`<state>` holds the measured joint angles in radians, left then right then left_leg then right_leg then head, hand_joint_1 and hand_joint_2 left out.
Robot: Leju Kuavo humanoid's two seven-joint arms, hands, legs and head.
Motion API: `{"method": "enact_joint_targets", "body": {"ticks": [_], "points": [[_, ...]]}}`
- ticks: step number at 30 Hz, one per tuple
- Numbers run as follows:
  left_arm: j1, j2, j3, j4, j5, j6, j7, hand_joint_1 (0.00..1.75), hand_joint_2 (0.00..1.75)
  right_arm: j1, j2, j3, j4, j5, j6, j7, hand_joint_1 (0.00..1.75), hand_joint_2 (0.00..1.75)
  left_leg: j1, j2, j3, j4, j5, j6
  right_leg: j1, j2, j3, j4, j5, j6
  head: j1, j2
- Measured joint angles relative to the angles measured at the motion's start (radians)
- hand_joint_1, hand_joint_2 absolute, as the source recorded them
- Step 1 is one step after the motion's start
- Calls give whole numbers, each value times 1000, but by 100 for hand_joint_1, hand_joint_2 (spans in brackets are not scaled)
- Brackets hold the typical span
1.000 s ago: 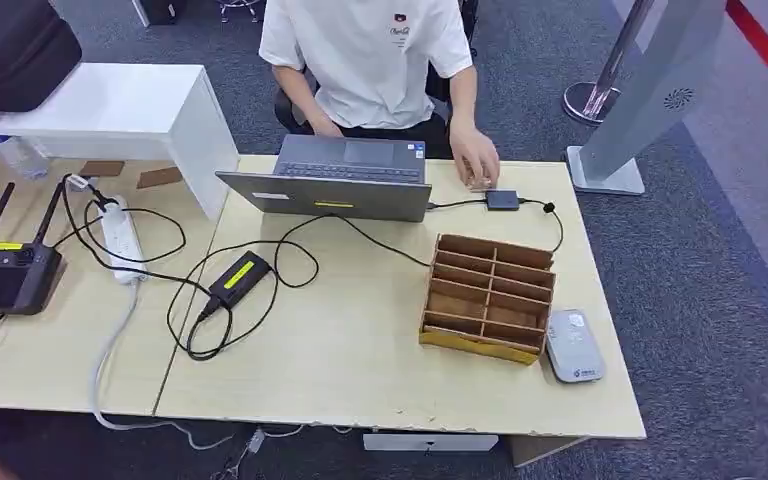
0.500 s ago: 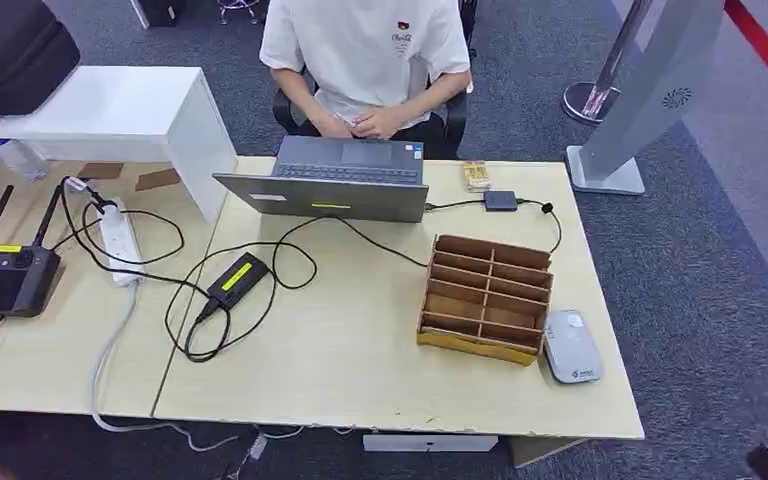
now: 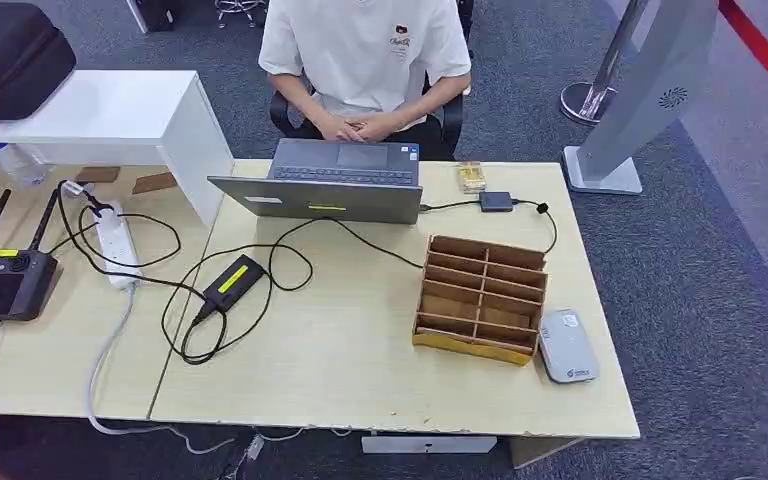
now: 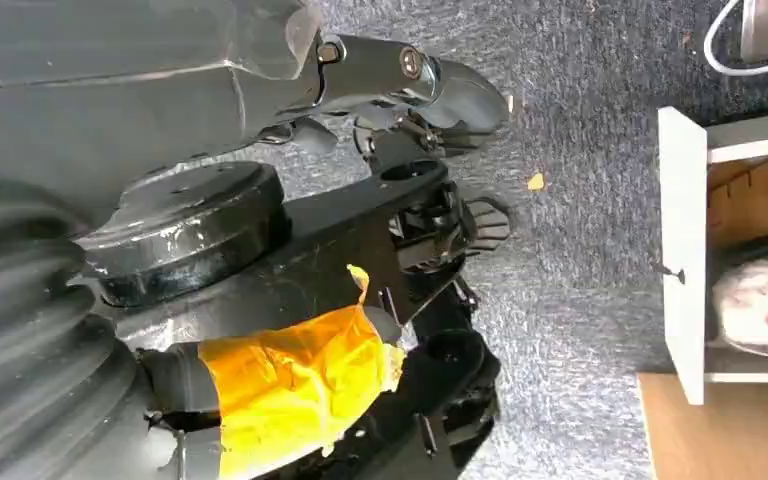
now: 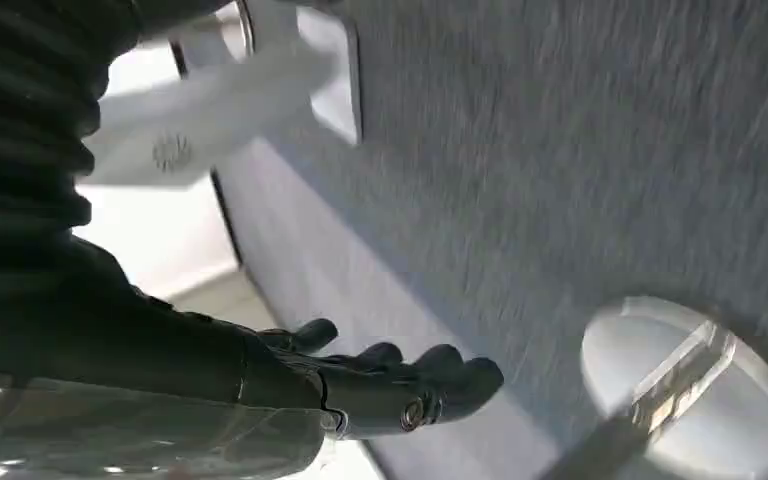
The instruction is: Pass the card to the sensor for recognition and then transmit it.
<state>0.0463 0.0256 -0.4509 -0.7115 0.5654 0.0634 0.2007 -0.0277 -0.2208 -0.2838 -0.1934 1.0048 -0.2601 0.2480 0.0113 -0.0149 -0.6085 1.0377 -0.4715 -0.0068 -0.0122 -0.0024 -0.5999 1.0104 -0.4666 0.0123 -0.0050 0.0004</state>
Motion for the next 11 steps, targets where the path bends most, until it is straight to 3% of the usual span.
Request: {"method": "enact_joint_targets", "body": {"ticks": [5, 6, 7, 8, 11], "points": [[-4, 0, -15, 0, 31, 22, 5, 0, 175, 4, 105, -19, 9, -24, 43, 13, 0, 175, 0, 1, 2, -1, 0, -1, 0, 2, 1, 1, -1, -2, 1, 0], [-5, 0, -17, 0, 37, 25, 6, 0, 0, 4, 126, -27, 10, -25, 51, 18, 0, 175, 0, 1, 2, -1, 0, -2, 0, 2, 1, 1, -1, -3, 2, 0], [-6, 0, -18, 0, 39, 27, 7, 0, 0, 5, 137, -30, 11, -27, 54, 22, 0, 175, 0, 1, 3, -1, 0, -2, 0, 2, 1, 1, -1, -3, 0, 0], [-7, 0, -19, 0, 42, 29, 8, 0, 175, 6, 152, -31, 13, -29, 56, 22, 0, 175, 0, 1, 3, -1, 0, -2, 0, 2, 1, 1, -1, -3, 1, 0], [-11, 0, -20, 0, 58, 41, 8, 0, 175, 5, 188, -37, 14, -34, 72, 33, 0, 175, 0, 1, 3, -1, 0, -2, 0, 2, 1, 1, -1, -3, 2, 0]]}}
